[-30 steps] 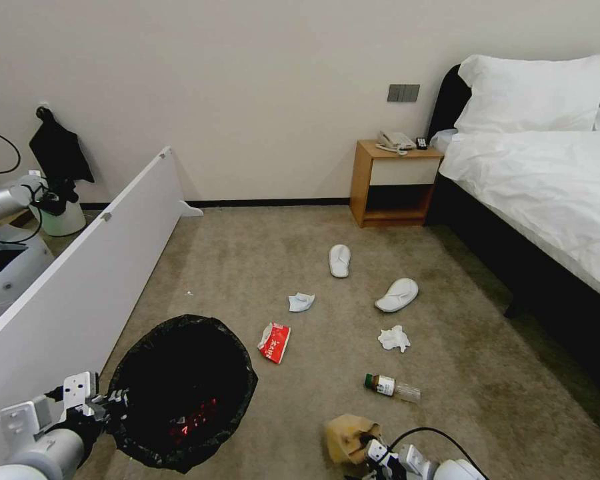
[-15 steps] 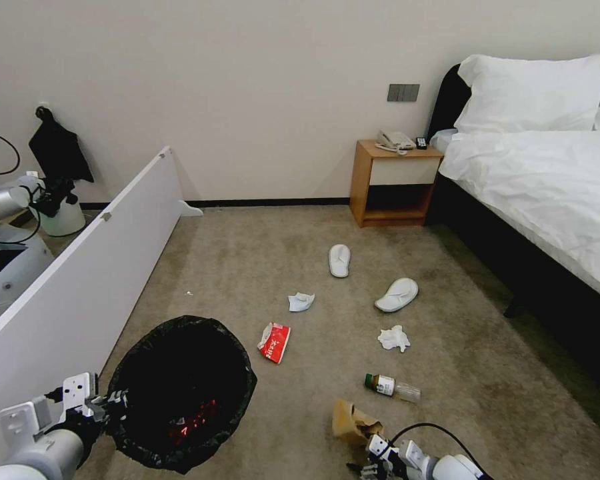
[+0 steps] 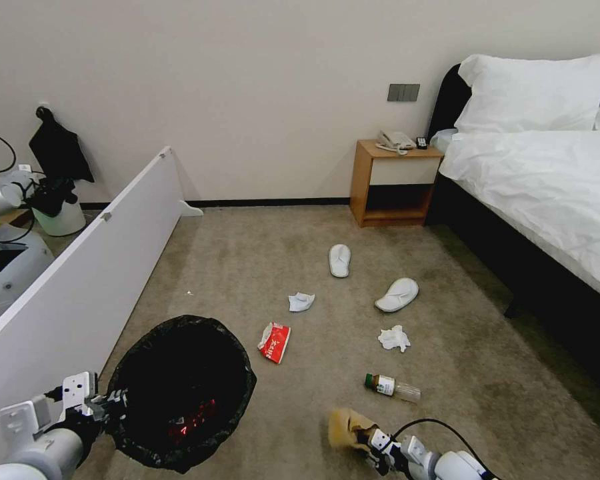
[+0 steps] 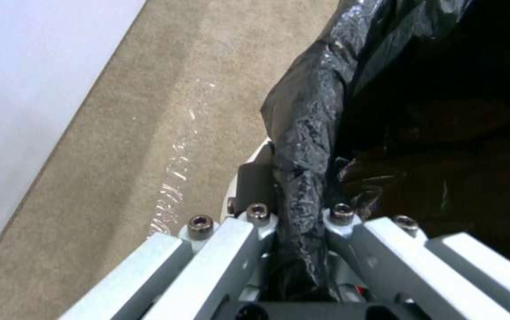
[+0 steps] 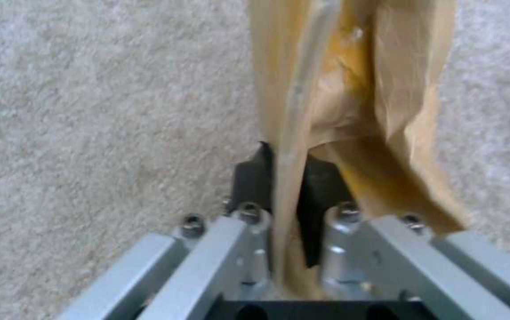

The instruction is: Pick up the trash bin, then pick up the garbage from the floor and place it into the trash bin.

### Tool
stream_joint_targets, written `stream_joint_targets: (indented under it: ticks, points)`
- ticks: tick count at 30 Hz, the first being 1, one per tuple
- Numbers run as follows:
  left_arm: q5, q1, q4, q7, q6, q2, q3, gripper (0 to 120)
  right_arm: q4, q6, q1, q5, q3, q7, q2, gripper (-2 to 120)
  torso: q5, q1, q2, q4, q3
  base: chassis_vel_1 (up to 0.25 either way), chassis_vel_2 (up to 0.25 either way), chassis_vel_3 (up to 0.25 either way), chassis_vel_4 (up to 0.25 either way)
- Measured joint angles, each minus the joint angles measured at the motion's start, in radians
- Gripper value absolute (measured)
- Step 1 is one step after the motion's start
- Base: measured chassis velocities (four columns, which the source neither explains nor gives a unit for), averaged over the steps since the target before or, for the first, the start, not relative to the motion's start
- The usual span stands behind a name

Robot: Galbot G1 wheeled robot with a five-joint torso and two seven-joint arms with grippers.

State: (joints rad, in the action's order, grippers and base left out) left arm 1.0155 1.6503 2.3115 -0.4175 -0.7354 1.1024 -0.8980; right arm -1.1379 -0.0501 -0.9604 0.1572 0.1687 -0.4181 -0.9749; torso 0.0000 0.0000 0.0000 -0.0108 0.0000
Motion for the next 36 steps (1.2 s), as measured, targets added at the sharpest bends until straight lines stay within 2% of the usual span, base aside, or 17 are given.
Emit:
stream_joint_targets:
  ticks: [1,9,17,20,26,28,36]
  points:
    - [0.000,0.000,0.000,0.000,0.000,0.000,0.000,2,-0.007,-0.001,-0.002,0.000,-0.007,0.001,0.002,0,0.0000,0.000,0.000,0.0000,0.000,0.000,0.000,0.000,0.000]
    - [0.003,0.002,0.001,0.000,0.000,-0.002,0.002,2,-0.055,-0.017,-0.018,-0.003,-0.058,0.012,0.015,0,0.0000,0.000,0.000,0.0000,0.000,0.000,0.000,0.000,0.000]
    - [0.011,0.008,0.005,0.002,0.000,-0.008,0.015,2,-0.188,-0.063,-0.074,0.003,-0.212,0.026,0.042,0,0.0000,0.000,0.000,-0.0001,0.000,0.000,0.000,0.000,0.000]
    - [0.011,0.008,0.005,0.002,0.000,-0.009,0.016,2,-0.213,-0.067,-0.082,0.017,-0.229,0.028,0.047,0,-0.0001,0.000,0.000,-0.0002,0.000,0.000,0.000,0.000,0.000]
    - [0.033,0.009,0.007,0.004,0.000,-0.030,0.022,2,-0.361,-0.084,-0.114,0.108,-0.305,0.043,0.070,0,-0.0002,0.000,0.000,-0.0001,0.000,0.000,0.000,0.000,0.000]
    - [0.058,0.016,0.010,0.007,0.000,-0.053,0.021,2,-0.451,-0.093,-0.122,0.181,-0.339,0.048,0.078,0,-0.0002,0.000,0.000,0.0000,0.000,0.000,0.000,0.000,0.000]
    - [0.079,0.005,0.009,0.008,0.000,-0.079,0.037,2,-0.615,-0.142,-0.076,0.326,-0.331,0.065,0.073,0,-0.0004,0.000,0.000,0.0000,0.000,0.000,0.000,0.000,0.000]
